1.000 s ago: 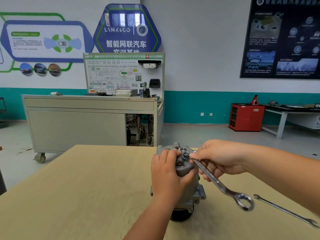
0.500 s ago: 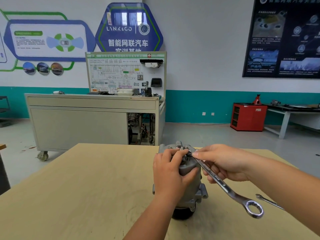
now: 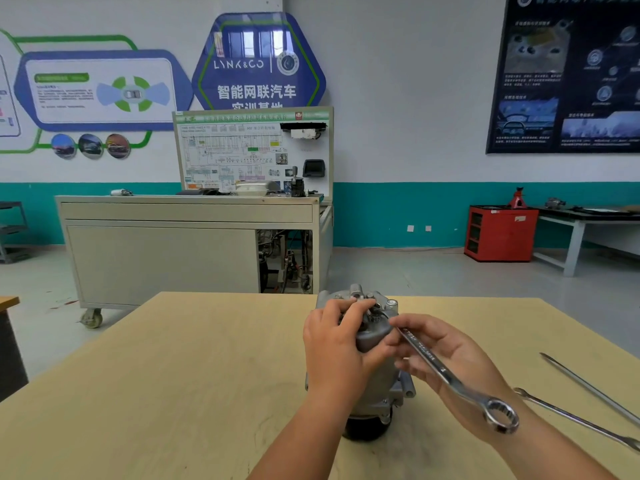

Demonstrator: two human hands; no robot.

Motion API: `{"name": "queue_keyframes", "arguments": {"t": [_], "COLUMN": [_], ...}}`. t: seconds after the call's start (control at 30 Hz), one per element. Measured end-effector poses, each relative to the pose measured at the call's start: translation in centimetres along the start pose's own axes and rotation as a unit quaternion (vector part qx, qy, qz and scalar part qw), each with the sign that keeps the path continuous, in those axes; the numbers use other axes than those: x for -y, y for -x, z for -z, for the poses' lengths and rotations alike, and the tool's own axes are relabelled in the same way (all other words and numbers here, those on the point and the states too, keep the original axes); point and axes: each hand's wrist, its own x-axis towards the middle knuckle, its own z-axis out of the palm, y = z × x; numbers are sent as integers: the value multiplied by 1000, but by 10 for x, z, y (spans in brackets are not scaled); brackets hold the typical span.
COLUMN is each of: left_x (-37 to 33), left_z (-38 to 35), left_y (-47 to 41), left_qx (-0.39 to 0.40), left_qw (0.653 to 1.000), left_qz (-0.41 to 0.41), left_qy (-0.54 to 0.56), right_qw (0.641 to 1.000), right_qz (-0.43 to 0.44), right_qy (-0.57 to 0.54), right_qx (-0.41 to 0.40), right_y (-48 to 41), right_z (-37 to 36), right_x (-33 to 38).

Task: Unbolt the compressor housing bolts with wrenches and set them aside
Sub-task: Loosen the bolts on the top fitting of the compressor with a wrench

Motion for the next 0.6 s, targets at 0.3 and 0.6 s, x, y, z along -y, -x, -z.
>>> {"name": "queue_keyframes", "arguments": {"t": [0.3,0.6], "left_x": [0,2], "left_z": [-1,-3], "left_y": [0,0], "left_qx": [-21,-10], "left_qw": [1000,1000], "left_qz": [-13,7], "left_qy": [-12,-1], "right_qw": [955,970], "right_qz": [130,136], "right_qy": [241,169], "right_qx": [-112,-106], "right_y": [-4,3], "right_z": [-11,-7], "right_x": [1,-13]}}
